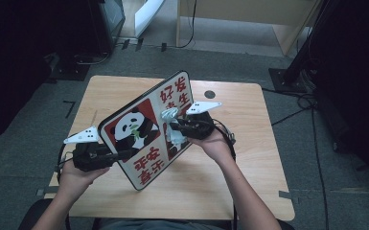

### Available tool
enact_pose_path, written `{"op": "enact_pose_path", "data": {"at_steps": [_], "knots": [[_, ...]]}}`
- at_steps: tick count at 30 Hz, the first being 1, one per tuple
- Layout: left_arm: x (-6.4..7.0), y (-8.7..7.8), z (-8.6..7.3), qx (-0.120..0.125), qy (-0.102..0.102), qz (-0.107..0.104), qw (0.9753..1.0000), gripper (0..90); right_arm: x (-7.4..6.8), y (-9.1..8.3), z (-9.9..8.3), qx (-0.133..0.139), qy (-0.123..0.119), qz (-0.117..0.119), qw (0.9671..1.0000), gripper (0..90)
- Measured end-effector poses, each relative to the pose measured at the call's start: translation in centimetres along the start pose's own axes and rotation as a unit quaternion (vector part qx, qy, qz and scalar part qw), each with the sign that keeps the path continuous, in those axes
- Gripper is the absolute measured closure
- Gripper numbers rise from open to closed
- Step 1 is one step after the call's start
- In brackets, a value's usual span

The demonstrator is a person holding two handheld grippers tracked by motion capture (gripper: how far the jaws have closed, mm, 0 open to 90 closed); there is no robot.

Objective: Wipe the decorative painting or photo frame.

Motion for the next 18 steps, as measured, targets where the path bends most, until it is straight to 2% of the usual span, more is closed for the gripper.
{"op": "enact_pose_path", "data": {"at_steps": [18], "knots": [[0.0,0.0,0.0,-0.001,0.004,-0.005,1.0,73.1,0.2,1.4,-2.9,-0.013,0.009,-0.001,0.9999,77.5]]}}
Point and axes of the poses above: each handheld gripper's, and its own axes: y roughly forward along the jaws, z roughly out of its top, x roughly to its right, the point moved 8 cm from there along y, roughly forward along the jaws, and after that the axes turned 11 degrees about -x, right-handed, at the moved point
